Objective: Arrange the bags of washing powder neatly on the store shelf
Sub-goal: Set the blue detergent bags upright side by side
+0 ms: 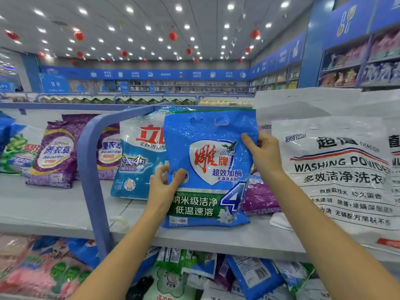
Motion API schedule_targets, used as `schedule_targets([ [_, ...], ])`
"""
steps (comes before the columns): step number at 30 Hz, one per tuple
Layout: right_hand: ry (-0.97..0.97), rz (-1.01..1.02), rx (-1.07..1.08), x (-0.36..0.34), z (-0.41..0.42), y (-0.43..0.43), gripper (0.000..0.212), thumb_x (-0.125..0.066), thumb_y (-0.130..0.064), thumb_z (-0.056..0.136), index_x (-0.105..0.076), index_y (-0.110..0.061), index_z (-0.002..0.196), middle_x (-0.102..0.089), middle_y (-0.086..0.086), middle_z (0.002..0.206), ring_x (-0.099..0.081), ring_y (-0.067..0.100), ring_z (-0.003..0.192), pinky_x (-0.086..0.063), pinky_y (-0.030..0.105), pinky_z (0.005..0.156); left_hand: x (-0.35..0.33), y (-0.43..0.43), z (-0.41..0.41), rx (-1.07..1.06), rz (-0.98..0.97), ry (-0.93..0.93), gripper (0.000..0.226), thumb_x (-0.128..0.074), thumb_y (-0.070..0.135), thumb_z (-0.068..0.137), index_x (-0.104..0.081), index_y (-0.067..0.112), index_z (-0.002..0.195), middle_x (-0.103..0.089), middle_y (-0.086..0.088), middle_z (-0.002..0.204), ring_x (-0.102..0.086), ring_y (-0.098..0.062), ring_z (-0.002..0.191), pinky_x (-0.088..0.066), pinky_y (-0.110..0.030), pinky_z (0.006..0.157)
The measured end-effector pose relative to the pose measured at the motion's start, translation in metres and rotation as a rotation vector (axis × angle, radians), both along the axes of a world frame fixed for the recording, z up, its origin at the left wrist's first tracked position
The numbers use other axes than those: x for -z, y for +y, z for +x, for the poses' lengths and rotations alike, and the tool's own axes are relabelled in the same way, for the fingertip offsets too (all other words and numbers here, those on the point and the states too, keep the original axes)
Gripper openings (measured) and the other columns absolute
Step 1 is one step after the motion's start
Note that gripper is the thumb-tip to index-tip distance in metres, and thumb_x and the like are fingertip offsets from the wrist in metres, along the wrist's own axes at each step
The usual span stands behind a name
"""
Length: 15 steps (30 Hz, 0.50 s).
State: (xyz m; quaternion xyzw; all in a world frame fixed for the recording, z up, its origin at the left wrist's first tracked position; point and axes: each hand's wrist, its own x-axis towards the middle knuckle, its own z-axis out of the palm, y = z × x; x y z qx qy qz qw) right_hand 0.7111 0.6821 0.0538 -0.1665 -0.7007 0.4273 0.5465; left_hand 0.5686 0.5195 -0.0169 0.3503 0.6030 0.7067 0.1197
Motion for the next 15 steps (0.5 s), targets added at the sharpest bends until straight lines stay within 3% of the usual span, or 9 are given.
schedule_targets([
  [2, 0.006, -0.045, -0.03, 0.001, -0.001, 0.001, 0.015, -0.057, -0.014, 0.091, -0.062, -0.003, 0.083, -0.065, 0.001, 0.074, -0.063, -0.001, 0.056, -0.053, 0.019, 0.053, 0.013, -0.003, -0.004, 0.084, -0.095, -0.004, 0.075, -0.067, 0.066, 0.053, -0.054, 0.021, 0.112, -0.067, -0.007, 0.104, -0.066, -0.021, 0.09, -0.055, -0.032, 0.078],
  [4, -0.005, -0.061, -0.036, -0.001, -0.006, 0.0, 0.016, -0.058, -0.016, 0.091, -0.062, -0.006, 0.079, -0.066, 0.0, 0.075, -0.064, 0.0, 0.057, -0.055, 0.023, 0.056, 0.018, -0.006, -0.005, 0.145, -0.152, 0.018, 0.078, -0.069, 0.056, 0.047, -0.054, 0.015, 0.113, -0.068, 0.003, 0.094, -0.065, -0.01, 0.084, -0.051, -0.014, 0.066],
  [8, -0.039, 0.073, 0.066, -0.015, -0.012, -0.003, 0.029, -0.063, -0.02, 0.088, -0.065, 0.008, 0.081, -0.066, 0.01, 0.074, -0.065, 0.017, 0.064, -0.056, 0.042, 0.064, 0.017, -0.007, -0.008, 0.18, -0.141, 0.069, 0.041, -0.084, 0.017, 0.059, -0.063, 0.02, 0.094, -0.072, 0.018, 0.074, -0.066, 0.004, 0.072, -0.048, -0.007, 0.063],
  [11, -0.073, 0.152, 0.206, -0.012, -0.015, 0.004, 0.037, -0.064, -0.028, 0.087, -0.064, 0.008, 0.076, -0.067, 0.015, 0.073, -0.066, 0.03, 0.068, -0.054, 0.048, 0.061, 0.021, -0.007, -0.006, 0.122, -0.092, 0.065, 0.033, -0.084, 0.013, 0.063, -0.065, 0.022, 0.089, -0.072, 0.017, 0.072, -0.068, 0.001, 0.072, -0.051, -0.011, 0.064],
  [13, -0.057, -0.025, 0.115, -0.003, -0.013, 0.008, 0.042, -0.058, -0.038, 0.089, -0.063, 0.004, 0.086, -0.069, 0.018, 0.086, -0.067, 0.033, 0.08, -0.055, 0.05, 0.07, 0.022, -0.007, -0.002, 0.08, -0.075, 0.038, 0.027, -0.079, 0.008, 0.069, -0.066, 0.021, 0.088, -0.073, 0.013, 0.073, -0.069, -0.003, 0.072, -0.053, -0.014, 0.064],
  [15, -0.047, -0.241, -0.057, 0.012, -0.005, 0.006, 0.041, -0.047, -0.046, 0.092, -0.058, -0.008, 0.103, -0.065, 0.011, 0.105, -0.064, 0.026, 0.092, -0.054, 0.039, 0.073, 0.022, -0.008, 0.001, 0.054, -0.048, -0.031, 0.023, -0.076, 0.007, 0.071, -0.066, 0.019, 0.088, -0.074, 0.009, 0.073, -0.07, -0.008, 0.07, -0.054, -0.018, 0.062],
])
